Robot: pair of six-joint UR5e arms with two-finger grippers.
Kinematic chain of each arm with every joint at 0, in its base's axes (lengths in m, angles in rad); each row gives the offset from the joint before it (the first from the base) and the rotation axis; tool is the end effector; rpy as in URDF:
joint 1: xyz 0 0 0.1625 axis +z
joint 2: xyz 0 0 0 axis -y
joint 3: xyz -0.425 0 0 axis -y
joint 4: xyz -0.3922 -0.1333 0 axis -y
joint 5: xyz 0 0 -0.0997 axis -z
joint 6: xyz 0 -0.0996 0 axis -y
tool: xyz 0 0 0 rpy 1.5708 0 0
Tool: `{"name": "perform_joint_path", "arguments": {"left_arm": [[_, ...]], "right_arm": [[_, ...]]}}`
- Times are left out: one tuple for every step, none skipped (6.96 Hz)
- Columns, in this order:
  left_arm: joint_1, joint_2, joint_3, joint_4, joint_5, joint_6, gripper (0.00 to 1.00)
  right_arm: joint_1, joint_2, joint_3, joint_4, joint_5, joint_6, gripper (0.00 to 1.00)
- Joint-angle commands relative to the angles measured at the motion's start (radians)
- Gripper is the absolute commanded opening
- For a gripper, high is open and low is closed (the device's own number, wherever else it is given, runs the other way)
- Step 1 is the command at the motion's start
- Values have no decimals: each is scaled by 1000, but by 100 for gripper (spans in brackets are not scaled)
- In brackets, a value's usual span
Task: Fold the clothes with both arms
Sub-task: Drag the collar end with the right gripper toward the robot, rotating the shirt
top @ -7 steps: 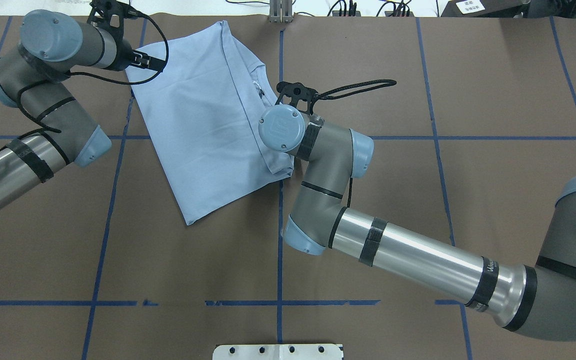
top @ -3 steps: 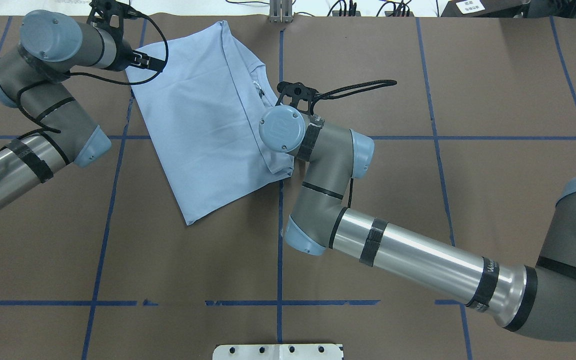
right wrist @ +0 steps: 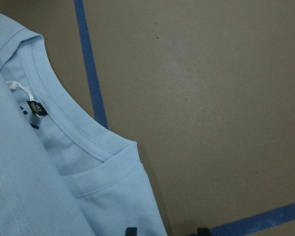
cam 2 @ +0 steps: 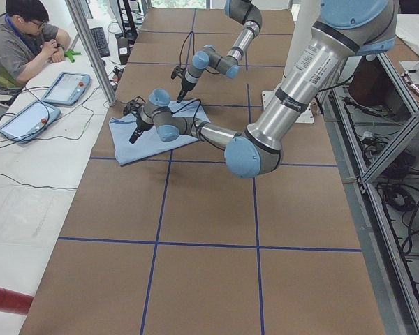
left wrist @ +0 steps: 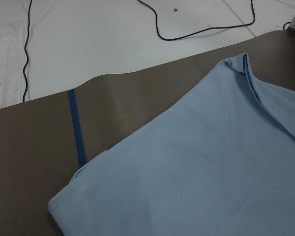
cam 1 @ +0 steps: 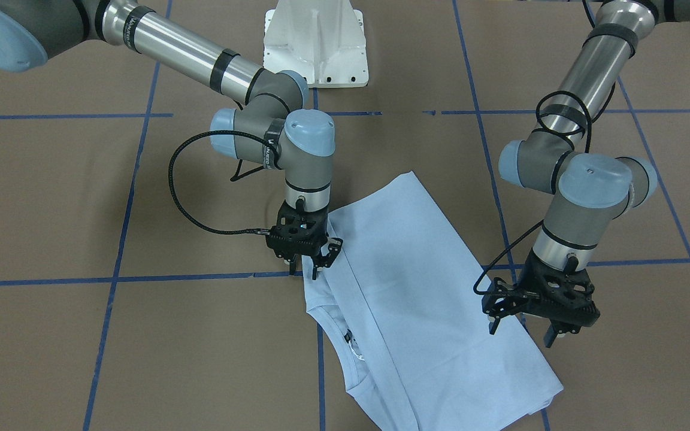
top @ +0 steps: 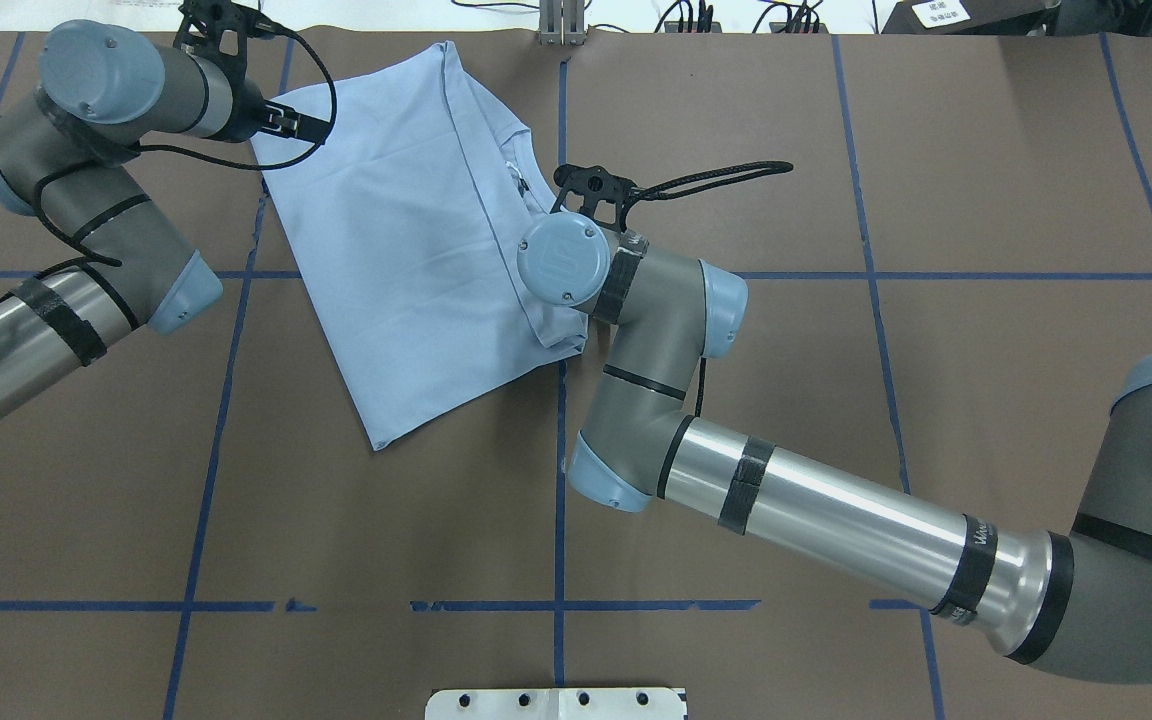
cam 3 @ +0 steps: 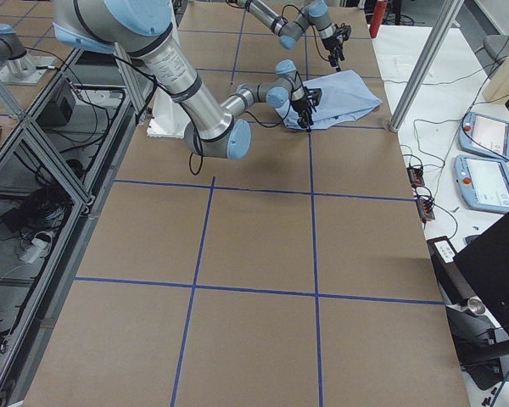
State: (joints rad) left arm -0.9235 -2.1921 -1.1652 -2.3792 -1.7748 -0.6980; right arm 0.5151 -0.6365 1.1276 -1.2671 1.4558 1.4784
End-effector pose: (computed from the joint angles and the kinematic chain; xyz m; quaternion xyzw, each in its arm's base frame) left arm 0.3715 -0.6790 0.3897 0.3259 0.3731 0.0279 0.8682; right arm -0.6493 -0.5339 0.2283 0.1661 -0.3528 0.2149 0.8954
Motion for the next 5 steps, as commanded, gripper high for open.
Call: {"name": "perform_joint_path", "arguments": {"left_arm": [[0,0,1,0,0,0,100],[0,0,1,0,0,0,100],[0,2,1,0,0,0,100],[0,2,1,0,0,0,100],[0,2,1,0,0,0,100]], "right_arm": [[-4,4,0,0,0,2,50],[-6,5,0,0,0,5,49],[-7,3,0,0,0,5,49],[-9,3,0,0,0,5,48],[-9,4,0,0,0,6,41]]}}
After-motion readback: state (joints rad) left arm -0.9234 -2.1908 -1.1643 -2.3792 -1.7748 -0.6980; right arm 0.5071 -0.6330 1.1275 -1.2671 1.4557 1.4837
